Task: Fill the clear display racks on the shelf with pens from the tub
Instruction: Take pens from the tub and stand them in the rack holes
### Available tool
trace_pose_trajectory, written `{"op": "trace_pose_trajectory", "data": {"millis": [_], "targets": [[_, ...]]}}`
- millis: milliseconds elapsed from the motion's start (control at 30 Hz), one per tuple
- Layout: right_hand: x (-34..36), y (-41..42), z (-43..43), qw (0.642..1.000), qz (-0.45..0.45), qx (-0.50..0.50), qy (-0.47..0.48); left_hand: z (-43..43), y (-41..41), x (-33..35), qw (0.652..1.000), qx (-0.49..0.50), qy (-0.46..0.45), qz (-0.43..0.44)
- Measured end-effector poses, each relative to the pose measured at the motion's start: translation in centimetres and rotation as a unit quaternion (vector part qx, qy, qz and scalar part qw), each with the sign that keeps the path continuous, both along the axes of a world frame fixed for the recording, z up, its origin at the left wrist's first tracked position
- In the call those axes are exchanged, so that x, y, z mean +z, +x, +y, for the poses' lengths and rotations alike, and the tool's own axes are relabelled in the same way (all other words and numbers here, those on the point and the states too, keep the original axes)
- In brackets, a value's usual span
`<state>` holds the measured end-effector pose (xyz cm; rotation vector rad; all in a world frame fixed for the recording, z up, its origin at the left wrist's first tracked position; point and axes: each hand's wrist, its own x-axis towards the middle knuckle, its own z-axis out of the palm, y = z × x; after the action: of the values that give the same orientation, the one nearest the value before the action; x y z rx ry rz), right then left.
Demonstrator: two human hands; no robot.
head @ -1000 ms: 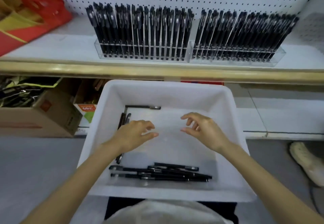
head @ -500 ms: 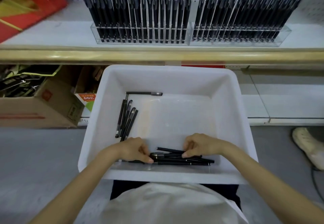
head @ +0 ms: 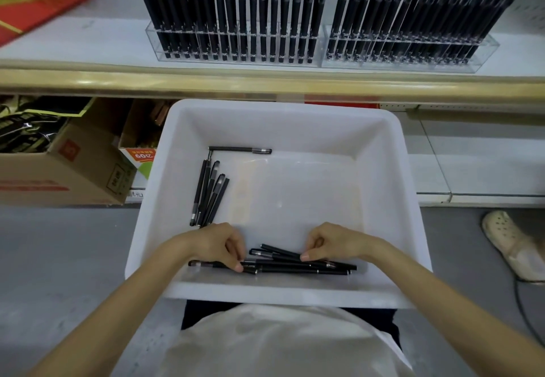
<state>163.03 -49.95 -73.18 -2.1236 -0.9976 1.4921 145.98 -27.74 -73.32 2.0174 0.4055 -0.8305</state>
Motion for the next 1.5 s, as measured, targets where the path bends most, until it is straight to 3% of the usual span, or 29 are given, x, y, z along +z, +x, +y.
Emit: {"op": "trace_pose_trajectory", "data": {"millis": [267, 533, 1000, 1267, 1500], "targets": [[0.2, -0.2, 0.2, 1.000, 0.016, 0.016, -0.022, -0.2, -0.2, 0.1, 0.999, 0.016, 0.009, -0.028], [0.5, -0.5, 0.4, 0.999, 0.022, 0.032, -0.032, -0.5, 0.0, -0.1, 0.996, -0.008, 0.083, -0.043], [-0.4, -0.9, 0.4, 0.999, 0.028, -0.021, -0.037, -0.2, 0.3, 0.2, 0.997, 0.008, 0.053, -0.047], [1.9, 0.4, 0.9, 0.990, 0.039, -0.127, 0.051, 1.6, 1.2, 3.5, 0.989, 0.122, -0.050, -0.072], [7.0, 4.0, 1.7, 0.964, 0.006, -0.221, 0.148, 3.0, 4.3, 9.1, 0.924, 0.298, -0.122, -0.209]]}}
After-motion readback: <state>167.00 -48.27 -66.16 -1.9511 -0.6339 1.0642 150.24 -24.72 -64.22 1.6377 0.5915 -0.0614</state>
